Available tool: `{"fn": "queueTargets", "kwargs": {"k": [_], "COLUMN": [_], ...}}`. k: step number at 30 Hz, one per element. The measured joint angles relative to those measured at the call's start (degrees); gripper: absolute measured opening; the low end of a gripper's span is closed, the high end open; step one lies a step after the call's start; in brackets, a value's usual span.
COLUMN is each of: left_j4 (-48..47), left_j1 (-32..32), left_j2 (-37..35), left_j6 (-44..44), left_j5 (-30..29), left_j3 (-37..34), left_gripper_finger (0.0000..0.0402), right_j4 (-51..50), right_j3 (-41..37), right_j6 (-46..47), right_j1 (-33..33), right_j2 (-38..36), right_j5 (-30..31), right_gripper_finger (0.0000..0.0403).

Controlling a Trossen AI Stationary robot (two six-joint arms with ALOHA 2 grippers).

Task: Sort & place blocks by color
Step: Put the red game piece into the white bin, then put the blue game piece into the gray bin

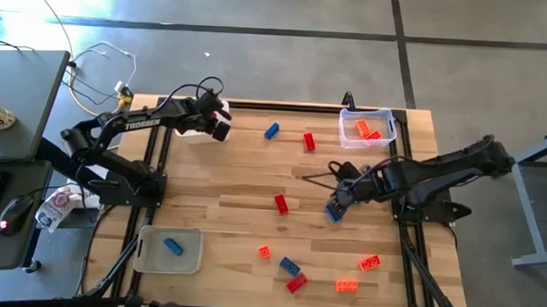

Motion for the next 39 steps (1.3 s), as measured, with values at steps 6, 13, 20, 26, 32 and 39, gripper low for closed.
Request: {"fn": "queueTargets", "kwargs": {"k": [6, 13, 20, 26, 32, 39], "left_j4": [0.46, 0.57, 0.33, -2.05, -3.01, -3.25], "left_j1": [0.39, 0.36, 0.36, 0.21, -1.13, -5.46], "left_j2": [0.6, 0.6, 0.6, 0.62, 0.51, -2.09], "left_j6": [0.01, 0.23, 1.65, 2.64, 5.59, 8.15], "left_j5": [0.56, 0.65, 1.82, 4.67, 12.36, 21.91], "left_j3": [0.0, 0.0, 0.16, 4.36, 9.03, 10.88], "left_gripper_finger": [0.0108, 0.0131, 0.0164, 0.0178, 0.0179, 0.0179], "right_j4": [0.07, 0.1, 0.11, 0.28, 0.31, 0.13], "right_j3": [0.0, 0.0, -0.02, -0.02, -0.04, -0.04], "right_j6": [4.17, 9.46, 12.08, 13.76, 16.76, 18.06], "right_j1": [4.33, 8.18, 10.59, 10.61, 10.59, 10.04], "right_j2": [0.0, 0.09, 2.82, 6.63, 10.06, 13.48], "right_j5": [-0.03, -0.02, -0.44, -2.0, -2.15, -3.88], "right_gripper_finger": [0.0194, 0.0194, 0.0194, 0.0194, 0.0194, 0.0194]}}
